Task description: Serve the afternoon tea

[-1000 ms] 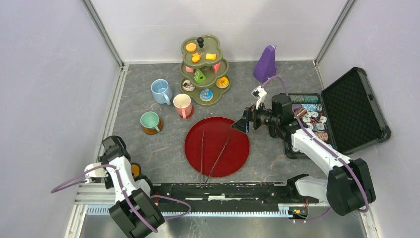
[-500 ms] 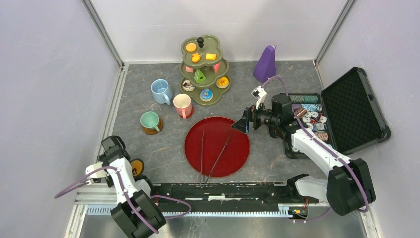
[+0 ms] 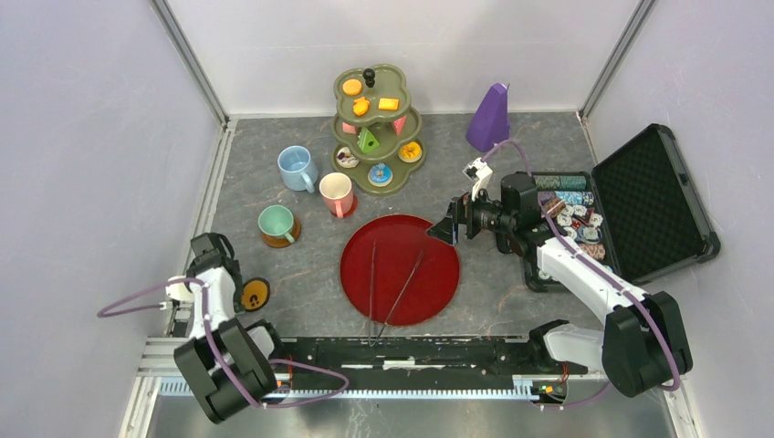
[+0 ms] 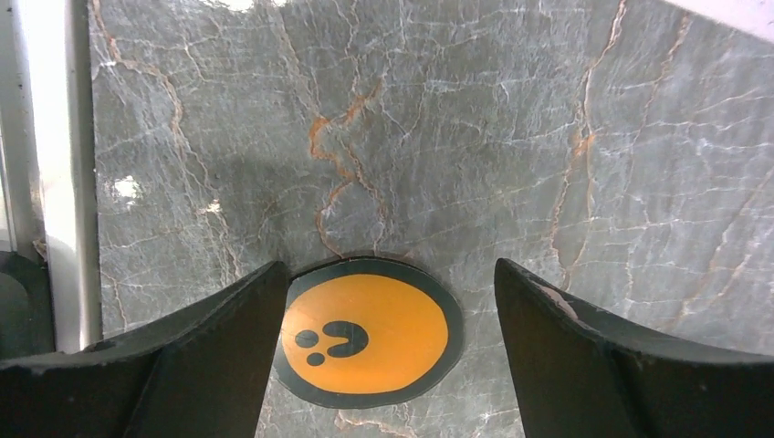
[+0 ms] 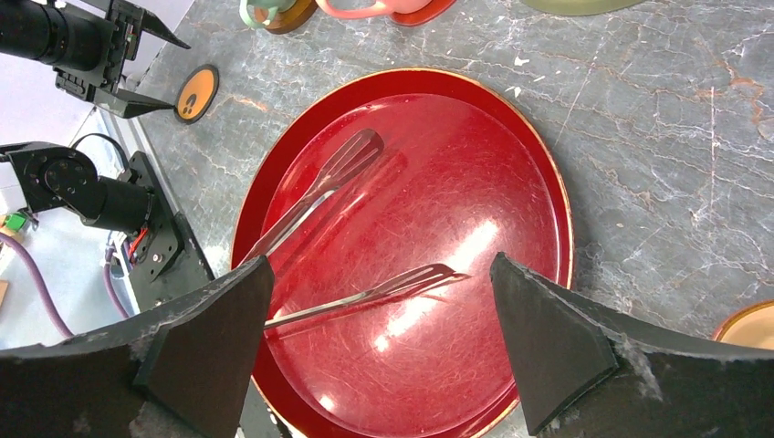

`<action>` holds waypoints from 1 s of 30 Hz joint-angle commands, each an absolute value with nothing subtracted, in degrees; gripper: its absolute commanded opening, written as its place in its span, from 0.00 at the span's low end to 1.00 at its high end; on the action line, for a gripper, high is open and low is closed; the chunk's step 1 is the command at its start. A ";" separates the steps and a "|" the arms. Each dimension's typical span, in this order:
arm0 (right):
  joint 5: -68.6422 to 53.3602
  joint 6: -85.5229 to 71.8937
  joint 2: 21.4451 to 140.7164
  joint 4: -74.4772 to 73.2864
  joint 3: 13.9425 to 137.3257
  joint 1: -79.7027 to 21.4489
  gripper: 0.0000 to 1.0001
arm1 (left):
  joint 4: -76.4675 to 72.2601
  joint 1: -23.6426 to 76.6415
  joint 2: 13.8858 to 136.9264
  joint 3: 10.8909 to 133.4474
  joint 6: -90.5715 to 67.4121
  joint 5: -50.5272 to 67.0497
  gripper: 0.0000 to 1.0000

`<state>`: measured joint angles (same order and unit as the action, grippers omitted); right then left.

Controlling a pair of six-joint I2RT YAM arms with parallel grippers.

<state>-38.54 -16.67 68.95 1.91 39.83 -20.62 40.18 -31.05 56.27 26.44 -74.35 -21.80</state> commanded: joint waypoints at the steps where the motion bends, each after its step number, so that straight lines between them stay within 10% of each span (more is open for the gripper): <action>1: -36.82 -16.29 67.20 3.69 40.04 -20.76 0.96 | 43.72 -30.78 60.36 29.02 -68.48 -18.81 0.91; 23: -36.22 -17.66 68.06 5.24 38.72 -20.67 0.96 | 44.91 0.70 65.32 31.29 -82.67 -22.06 0.76; 30: -36.00 -18.51 67.05 6.02 37.28 -20.65 0.96 | 49.25 0.99 60.20 35.37 -77.48 -33.58 0.99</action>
